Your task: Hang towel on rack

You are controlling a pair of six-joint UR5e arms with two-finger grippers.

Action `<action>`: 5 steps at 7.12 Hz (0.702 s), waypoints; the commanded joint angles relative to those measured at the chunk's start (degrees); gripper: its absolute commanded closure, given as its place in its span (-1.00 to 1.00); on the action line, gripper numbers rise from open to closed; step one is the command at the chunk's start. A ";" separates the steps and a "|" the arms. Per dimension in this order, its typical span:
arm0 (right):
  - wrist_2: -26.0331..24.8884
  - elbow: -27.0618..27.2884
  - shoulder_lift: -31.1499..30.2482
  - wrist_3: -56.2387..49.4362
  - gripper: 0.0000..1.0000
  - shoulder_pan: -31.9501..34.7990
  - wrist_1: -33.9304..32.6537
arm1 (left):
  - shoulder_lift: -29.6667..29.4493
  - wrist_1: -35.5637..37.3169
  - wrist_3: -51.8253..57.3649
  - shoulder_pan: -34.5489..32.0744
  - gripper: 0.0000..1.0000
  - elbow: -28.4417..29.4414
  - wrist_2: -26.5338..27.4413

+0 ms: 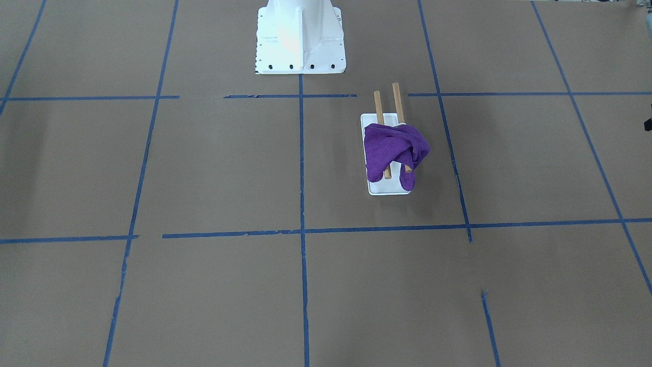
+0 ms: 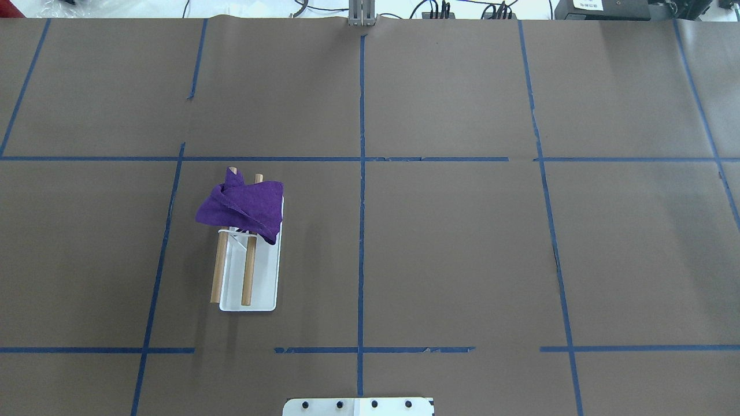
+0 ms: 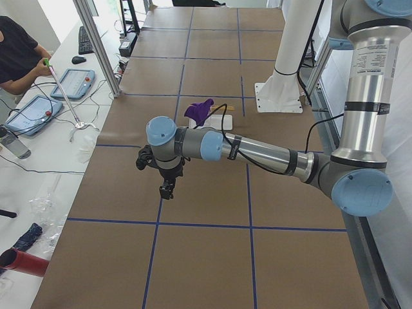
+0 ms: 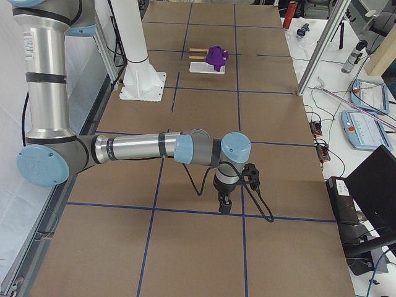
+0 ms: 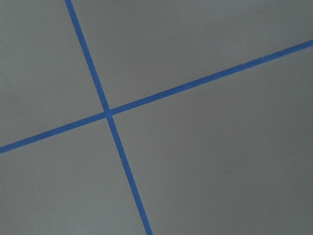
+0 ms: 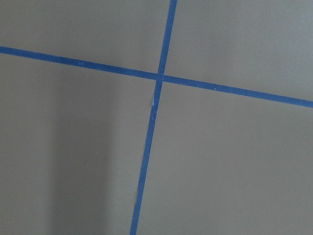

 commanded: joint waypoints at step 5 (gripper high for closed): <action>0.56 1.95 -2.46 -1.19 -1.00 1.98 0.07 | -0.80 -0.50 -1.52 -0.33 -1.00 0.78 0.07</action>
